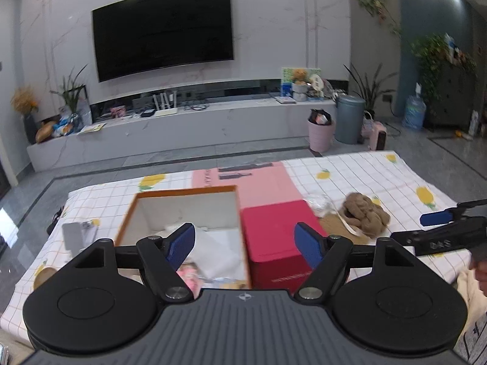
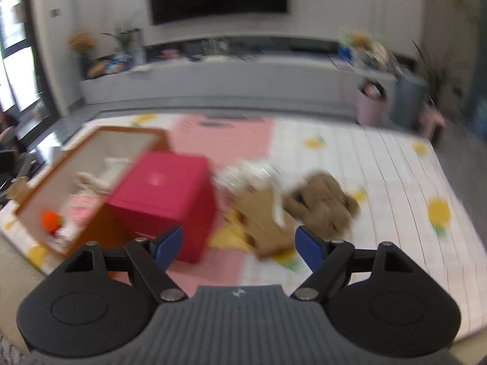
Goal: Organize soft objects
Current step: 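Withdraw both grippers from the box back toward the bed, then close the right gripper on the brown plush dog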
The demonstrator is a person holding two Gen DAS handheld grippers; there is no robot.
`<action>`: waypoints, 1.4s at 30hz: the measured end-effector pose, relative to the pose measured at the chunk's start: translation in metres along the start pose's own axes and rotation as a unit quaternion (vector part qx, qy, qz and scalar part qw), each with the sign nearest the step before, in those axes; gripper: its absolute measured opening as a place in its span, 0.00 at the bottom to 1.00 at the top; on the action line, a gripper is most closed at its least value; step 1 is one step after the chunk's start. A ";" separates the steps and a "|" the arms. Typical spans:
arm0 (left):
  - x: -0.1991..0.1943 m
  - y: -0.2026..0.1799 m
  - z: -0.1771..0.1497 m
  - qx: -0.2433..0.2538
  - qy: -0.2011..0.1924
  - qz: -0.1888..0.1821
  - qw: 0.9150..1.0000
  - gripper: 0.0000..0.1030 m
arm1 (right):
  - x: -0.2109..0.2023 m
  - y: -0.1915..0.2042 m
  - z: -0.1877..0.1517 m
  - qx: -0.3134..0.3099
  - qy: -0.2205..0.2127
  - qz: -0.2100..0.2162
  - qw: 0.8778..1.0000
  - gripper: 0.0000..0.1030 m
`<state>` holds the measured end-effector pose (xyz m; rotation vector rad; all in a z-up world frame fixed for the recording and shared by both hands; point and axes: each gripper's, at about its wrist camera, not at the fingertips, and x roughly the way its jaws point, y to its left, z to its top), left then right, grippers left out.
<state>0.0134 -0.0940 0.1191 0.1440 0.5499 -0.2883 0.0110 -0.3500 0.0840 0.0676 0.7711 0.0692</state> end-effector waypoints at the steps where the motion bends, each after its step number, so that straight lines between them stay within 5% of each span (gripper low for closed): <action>1: 0.004 -0.009 -0.002 0.007 0.003 -0.004 1.000 0.85 | 0.007 -0.011 -0.006 0.016 0.005 -0.007 1.000 0.79; 4: 0.019 -0.039 -0.010 0.021 0.009 -0.017 1.000 0.86 | 0.031 -0.045 -0.017 0.055 0.009 -0.040 0.998 0.90; 8: 0.035 -0.079 -0.029 0.029 -0.028 -0.031 0.999 0.88 | 0.060 -0.087 -0.028 0.095 0.017 -0.100 0.990 0.90; 14: 0.084 -0.138 -0.056 0.025 -0.011 -0.054 0.998 0.89 | 0.089 -0.129 -0.034 0.187 0.023 -0.052 0.981 0.90; 20: 0.138 -0.171 -0.086 0.018 -0.013 -0.029 0.999 0.89 | 0.120 -0.132 -0.033 0.160 0.043 -0.053 0.985 0.90; 25: 0.172 -0.183 -0.093 0.000 0.019 -0.033 0.999 0.90 | 0.138 -0.145 -0.021 0.166 0.021 -0.036 0.985 0.90; 29: 0.182 -0.195 -0.099 -0.012 0.009 -0.031 0.999 0.91 | 0.154 -0.149 -0.017 0.151 0.011 -0.023 0.988 0.90; 34: 0.197 -0.211 -0.103 -0.043 -0.015 0.021 0.999 0.94 | 0.162 -0.146 -0.020 0.149 0.024 -0.012 0.988 0.90; 42: 0.218 -0.239 -0.096 -0.044 0.002 0.073 0.996 0.94 | 0.167 -0.142 -0.016 0.138 0.005 -0.008 0.990 0.90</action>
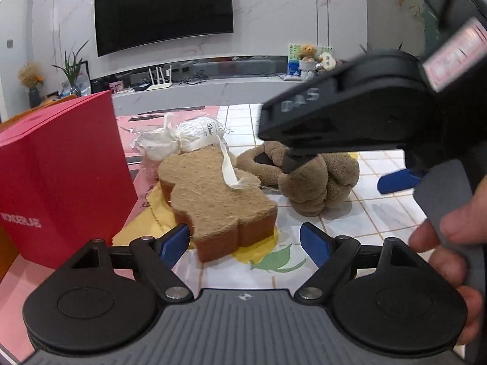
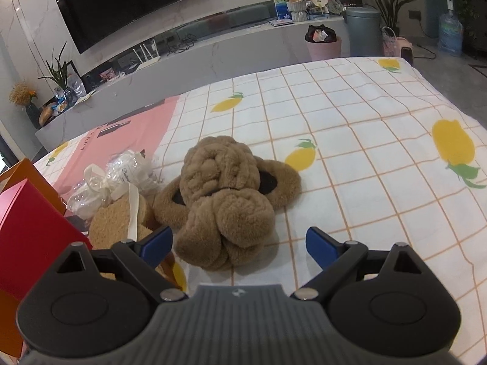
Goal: Organize soft objects
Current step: 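Close the right gripper on the brown plush dog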
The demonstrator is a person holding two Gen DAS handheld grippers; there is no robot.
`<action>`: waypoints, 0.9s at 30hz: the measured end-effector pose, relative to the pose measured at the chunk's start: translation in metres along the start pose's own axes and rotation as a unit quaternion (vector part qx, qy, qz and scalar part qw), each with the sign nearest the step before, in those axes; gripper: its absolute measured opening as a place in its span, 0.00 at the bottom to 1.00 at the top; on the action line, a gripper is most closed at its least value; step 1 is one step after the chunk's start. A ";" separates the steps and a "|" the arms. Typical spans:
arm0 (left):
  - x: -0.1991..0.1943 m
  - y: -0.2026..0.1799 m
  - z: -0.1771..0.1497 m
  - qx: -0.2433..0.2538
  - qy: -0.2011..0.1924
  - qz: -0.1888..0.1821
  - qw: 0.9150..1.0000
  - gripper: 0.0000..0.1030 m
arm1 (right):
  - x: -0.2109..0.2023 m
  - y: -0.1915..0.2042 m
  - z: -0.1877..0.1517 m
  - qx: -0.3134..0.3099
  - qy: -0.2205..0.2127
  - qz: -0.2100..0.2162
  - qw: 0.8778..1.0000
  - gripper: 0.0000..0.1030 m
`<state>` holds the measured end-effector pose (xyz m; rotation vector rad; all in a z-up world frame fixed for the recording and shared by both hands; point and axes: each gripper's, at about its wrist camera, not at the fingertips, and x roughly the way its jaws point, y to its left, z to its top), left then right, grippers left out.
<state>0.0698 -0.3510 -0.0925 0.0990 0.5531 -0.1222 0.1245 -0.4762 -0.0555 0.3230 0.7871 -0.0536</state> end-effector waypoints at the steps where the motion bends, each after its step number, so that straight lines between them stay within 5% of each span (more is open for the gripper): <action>1: 0.001 -0.003 0.001 0.004 0.003 0.012 1.000 0.94 | 0.003 0.002 0.001 -0.007 0.000 -0.004 1.000 0.90; 9: 0.015 -0.006 0.008 -0.025 0.024 0.045 0.998 0.95 | 0.020 0.008 0.003 -0.070 -0.007 0.000 0.998 0.89; 15: 0.011 0.011 0.004 -0.040 0.030 0.021 0.999 0.95 | 0.020 0.004 0.002 -0.068 -0.017 0.017 0.997 0.62; 19: -0.001 0.018 -0.005 -0.025 0.016 -0.003 1.000 0.68 | 0.015 0.007 0.005 -0.077 -0.022 0.018 0.997 0.56; 25: -0.029 0.035 -0.021 0.034 0.018 -0.046 0.998 0.60 | 0.003 0.008 0.009 -0.070 -0.001 0.015 0.997 0.54; 27: -0.041 0.044 -0.028 0.058 0.021 -0.069 0.996 0.33 | -0.002 0.008 0.011 -0.061 0.012 0.011 0.998 0.54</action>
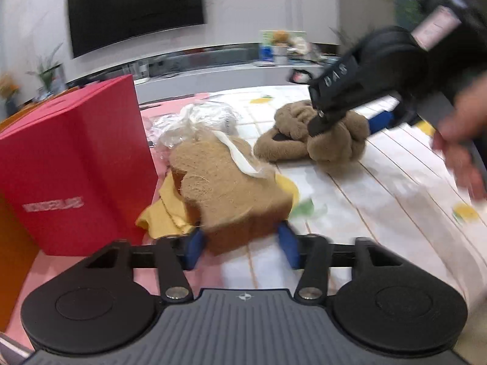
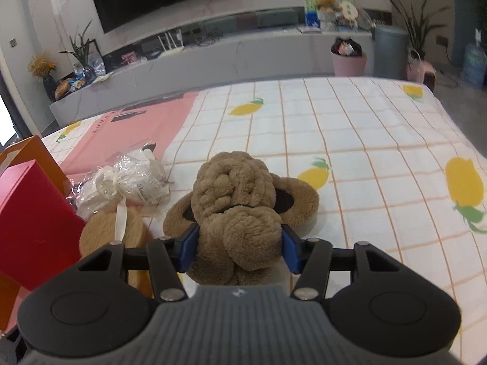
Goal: Organize soft objects
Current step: 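Close the right gripper on the brown plush dog, then grasp the coconut-fibre bear pad with the left gripper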
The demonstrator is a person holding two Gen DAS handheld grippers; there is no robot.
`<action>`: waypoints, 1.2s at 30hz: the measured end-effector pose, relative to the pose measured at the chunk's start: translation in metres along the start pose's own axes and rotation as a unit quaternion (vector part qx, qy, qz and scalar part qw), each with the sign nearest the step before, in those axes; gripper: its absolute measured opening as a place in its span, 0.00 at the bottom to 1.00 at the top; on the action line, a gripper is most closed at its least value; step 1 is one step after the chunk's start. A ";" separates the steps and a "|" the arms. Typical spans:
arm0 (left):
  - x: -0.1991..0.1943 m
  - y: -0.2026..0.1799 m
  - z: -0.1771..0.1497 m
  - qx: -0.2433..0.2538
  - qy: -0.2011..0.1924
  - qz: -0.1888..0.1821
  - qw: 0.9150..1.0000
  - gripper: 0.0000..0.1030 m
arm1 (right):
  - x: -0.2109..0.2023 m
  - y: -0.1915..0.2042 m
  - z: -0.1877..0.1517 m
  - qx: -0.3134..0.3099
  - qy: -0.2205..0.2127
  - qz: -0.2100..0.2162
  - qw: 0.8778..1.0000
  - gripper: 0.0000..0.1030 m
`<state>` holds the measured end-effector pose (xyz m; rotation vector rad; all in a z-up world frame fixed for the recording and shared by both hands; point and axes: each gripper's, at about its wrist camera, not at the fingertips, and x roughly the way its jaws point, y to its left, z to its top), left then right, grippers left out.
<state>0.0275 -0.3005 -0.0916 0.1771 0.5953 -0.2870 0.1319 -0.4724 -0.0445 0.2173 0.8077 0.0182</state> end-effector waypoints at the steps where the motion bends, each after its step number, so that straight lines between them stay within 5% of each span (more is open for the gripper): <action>1: -0.008 0.002 -0.005 0.016 0.003 -0.007 1.000 0.28 | -0.002 -0.001 0.001 0.007 0.014 -0.003 1.000 0.53; 4: -0.031 0.008 -0.019 0.065 0.011 -0.020 0.998 0.29 | -0.012 -0.005 -0.003 0.020 0.051 -0.001 0.998 0.53; 5: -0.037 0.010 -0.023 0.073 0.014 -0.021 0.997 0.38 | -0.017 -0.004 -0.005 0.009 0.054 0.005 0.998 0.53; 6: -0.042 0.012 -0.024 0.077 0.019 -0.025 0.997 0.48 | -0.021 -0.002 -0.006 -0.003 0.058 0.007 0.998 0.53; 7: -0.046 0.014 -0.025 0.079 0.024 -0.034 0.996 0.75 | -0.024 -0.001 -0.008 -0.010 0.061 0.007 0.998 0.53; 8: -0.048 0.016 -0.019 0.077 0.021 -0.045 0.996 0.92 | -0.026 -0.001 -0.010 -0.010 0.062 0.007 0.998 0.56; 12: -0.059 0.006 -0.009 0.066 -0.046 -0.022 0.997 0.92 | -0.029 0.002 -0.010 0.003 0.056 0.009 0.998 0.59; 19: -0.027 -0.029 0.018 0.032 -0.022 0.043 0.998 0.92 | -0.016 0.004 -0.010 -0.001 0.017 -0.003 1.000 0.86; 25: -0.005 -0.037 0.027 -0.032 -0.014 0.122 0.992 0.92 | 0.009 0.004 -0.013 -0.040 0.040 -0.024 0.998 0.87; 29: 0.000 -0.038 0.031 -0.050 -0.007 0.130 0.990 0.92 | 0.006 -0.010 -0.010 -0.023 0.063 -0.027 0.997 0.78; 36: 0.014 -0.044 0.045 -0.065 0.025 0.149 0.986 0.92 | 0.005 -0.020 -0.012 -0.001 0.076 -0.031 0.997 0.78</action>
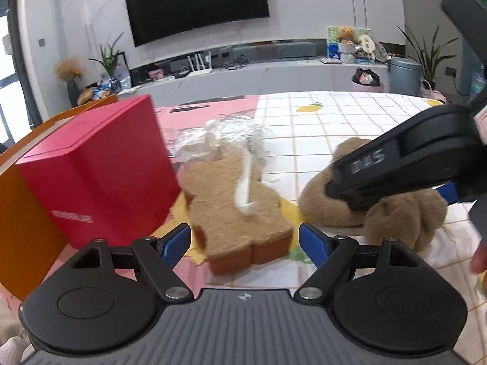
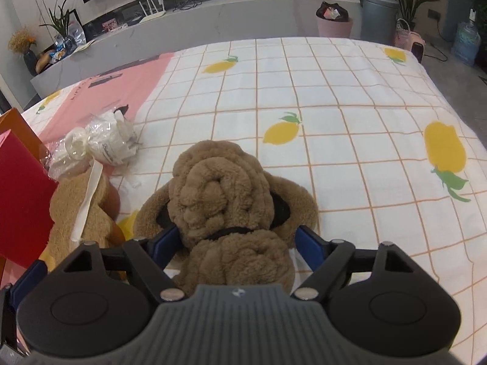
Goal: Organize soft objects
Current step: 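Grasp the coconut-fibre bear pad with the left gripper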
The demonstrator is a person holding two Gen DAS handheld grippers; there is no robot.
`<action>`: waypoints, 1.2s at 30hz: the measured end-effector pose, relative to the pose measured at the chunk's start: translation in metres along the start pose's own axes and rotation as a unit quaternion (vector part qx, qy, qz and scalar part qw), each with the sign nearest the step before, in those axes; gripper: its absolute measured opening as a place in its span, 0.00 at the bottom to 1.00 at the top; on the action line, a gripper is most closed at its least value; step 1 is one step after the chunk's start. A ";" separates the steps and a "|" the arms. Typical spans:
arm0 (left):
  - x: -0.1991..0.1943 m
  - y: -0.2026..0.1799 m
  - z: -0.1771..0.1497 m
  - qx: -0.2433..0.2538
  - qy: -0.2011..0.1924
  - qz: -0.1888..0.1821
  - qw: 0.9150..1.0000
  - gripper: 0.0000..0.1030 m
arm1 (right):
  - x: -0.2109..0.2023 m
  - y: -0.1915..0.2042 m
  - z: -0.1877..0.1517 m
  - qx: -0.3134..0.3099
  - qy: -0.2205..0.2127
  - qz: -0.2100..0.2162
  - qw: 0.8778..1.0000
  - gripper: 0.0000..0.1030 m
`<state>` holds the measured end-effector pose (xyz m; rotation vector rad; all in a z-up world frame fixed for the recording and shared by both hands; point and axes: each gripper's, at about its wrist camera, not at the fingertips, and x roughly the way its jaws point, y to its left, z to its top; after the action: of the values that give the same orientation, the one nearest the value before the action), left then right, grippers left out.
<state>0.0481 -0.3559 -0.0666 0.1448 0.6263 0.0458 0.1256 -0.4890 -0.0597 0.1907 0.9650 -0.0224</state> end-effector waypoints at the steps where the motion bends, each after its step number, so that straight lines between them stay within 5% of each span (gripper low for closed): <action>1: 0.002 -0.003 0.001 0.010 0.000 0.003 1.000 0.92 | 0.001 0.001 0.000 -0.001 0.003 -0.001 1.000 0.78; 4: 0.012 -0.012 0.000 0.025 -0.002 0.048 0.999 0.90 | 0.003 0.004 -0.001 -0.010 0.005 -0.005 1.000 0.79; 12: 0.000 0.018 -0.018 0.053 -0.020 -0.027 0.998 0.68 | 0.003 0.000 -0.002 -0.006 0.006 0.004 1.000 0.79; 21: -0.044 0.081 -0.045 0.165 -0.003 -0.153 0.974 0.68 | 0.002 0.003 -0.004 -0.010 0.012 0.000 1.000 0.78; 25: -0.053 0.101 -0.056 0.206 0.002 -0.185 0.961 0.77 | 0.002 0.005 -0.004 -0.014 0.013 -0.005 1.000 0.78; 29: -0.060 0.104 -0.049 0.169 -0.001 -0.181 0.969 0.88 | 0.003 0.008 -0.005 -0.021 0.013 -0.010 1.000 0.78; 36: -0.049 0.076 -0.029 0.173 0.003 -0.193 0.966 0.91 | 0.002 0.007 -0.006 -0.024 0.013 -0.010 1.000 0.78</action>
<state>-0.0080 -0.2811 -0.0501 0.3576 0.6553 -0.4434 0.1232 -0.4808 -0.0637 0.1374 0.9934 -0.0156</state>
